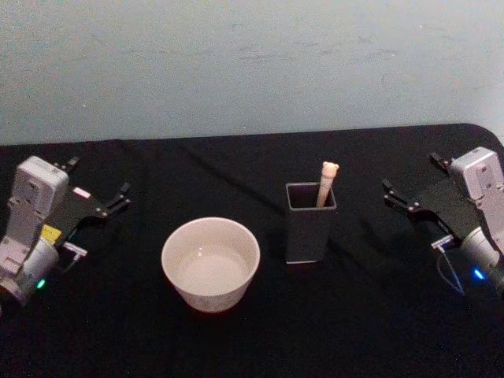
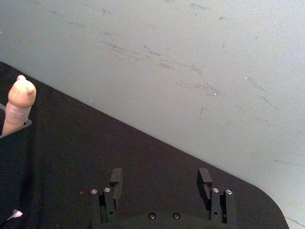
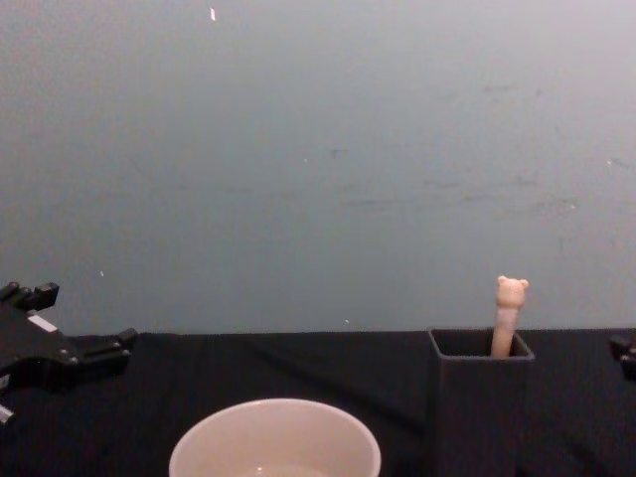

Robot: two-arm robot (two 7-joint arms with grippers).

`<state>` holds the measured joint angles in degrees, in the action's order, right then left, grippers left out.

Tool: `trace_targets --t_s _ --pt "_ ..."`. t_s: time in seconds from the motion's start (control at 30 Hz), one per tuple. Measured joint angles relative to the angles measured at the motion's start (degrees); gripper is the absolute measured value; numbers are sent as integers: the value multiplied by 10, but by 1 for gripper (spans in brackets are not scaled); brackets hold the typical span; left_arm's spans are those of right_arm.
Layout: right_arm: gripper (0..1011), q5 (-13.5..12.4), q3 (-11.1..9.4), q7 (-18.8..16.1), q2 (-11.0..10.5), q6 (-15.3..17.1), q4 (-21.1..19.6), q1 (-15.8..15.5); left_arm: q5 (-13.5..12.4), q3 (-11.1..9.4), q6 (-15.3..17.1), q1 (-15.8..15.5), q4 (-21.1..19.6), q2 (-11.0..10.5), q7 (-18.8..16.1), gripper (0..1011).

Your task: Pick up the stirring spoon with one hand, stir inside the cup, then place it back in its original position.

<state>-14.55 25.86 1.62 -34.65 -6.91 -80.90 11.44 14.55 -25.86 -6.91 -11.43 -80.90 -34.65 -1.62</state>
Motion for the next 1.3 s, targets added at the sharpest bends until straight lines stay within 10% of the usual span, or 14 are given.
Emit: trace_targets --t_s 0.83,1.3 --pt "1002 -4 -8 -6 2 1 -3 -2 0 0 0 0 0 0 0 1001" --pt "1002 -140 -79 -119 -28 57 -100 -61 0 0 0 0 0 0 0 1001"
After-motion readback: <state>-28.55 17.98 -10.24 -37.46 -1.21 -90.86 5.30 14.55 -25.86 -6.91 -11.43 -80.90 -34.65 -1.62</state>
